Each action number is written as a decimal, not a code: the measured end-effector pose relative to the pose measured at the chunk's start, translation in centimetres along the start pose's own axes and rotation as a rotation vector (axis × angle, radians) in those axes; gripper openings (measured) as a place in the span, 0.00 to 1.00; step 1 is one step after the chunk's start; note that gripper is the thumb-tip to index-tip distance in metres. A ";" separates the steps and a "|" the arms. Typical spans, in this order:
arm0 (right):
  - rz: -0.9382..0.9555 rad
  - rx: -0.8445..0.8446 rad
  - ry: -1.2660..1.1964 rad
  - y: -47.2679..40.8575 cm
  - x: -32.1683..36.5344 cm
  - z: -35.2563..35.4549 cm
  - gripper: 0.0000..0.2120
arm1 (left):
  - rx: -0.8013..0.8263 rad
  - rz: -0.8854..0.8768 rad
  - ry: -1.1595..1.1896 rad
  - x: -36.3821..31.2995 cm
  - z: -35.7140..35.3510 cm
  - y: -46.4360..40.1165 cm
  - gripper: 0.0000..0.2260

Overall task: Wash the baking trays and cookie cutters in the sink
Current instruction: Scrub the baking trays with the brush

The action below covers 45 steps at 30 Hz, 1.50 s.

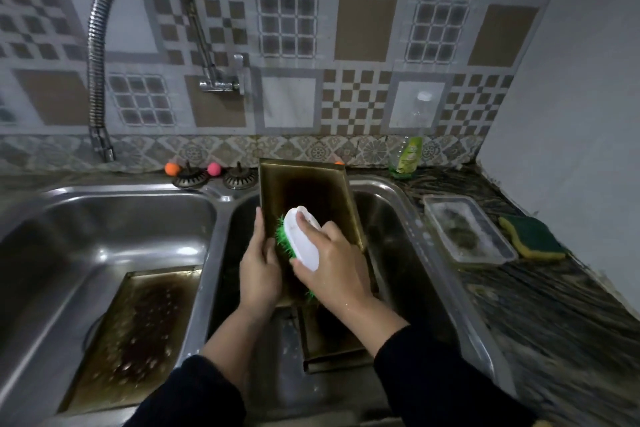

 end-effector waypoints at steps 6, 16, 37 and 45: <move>0.024 -0.196 0.009 -6.2 1.8 2.3 0.28 | 0.122 -0.099 -0.034 -0.1 -0.4 1.3 0.28; 0.056 -0.263 -0.270 0.4 3.0 -1.4 0.25 | 0.014 -0.024 0.070 0.5 1.7 -1.2 0.29; -0.217 -0.365 -0.270 -8.6 -4.5 7.8 0.24 | 0.103 -0.137 0.113 -2.7 -2.5 0.4 0.29; -0.223 -0.287 -0.279 0.2 -6.6 3.7 0.24 | -0.050 -0.088 0.002 -2.2 -0.1 -0.4 0.30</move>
Point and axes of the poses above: each hand's wrist, its own y-axis away from the middle knuckle, its own z-axis out of the back of the hand, x = y × z, the point moved 7 cm from there along -y, towards the middle knuckle, and after that the axes turned 13 degrees about -y, right-handed, at the moved point
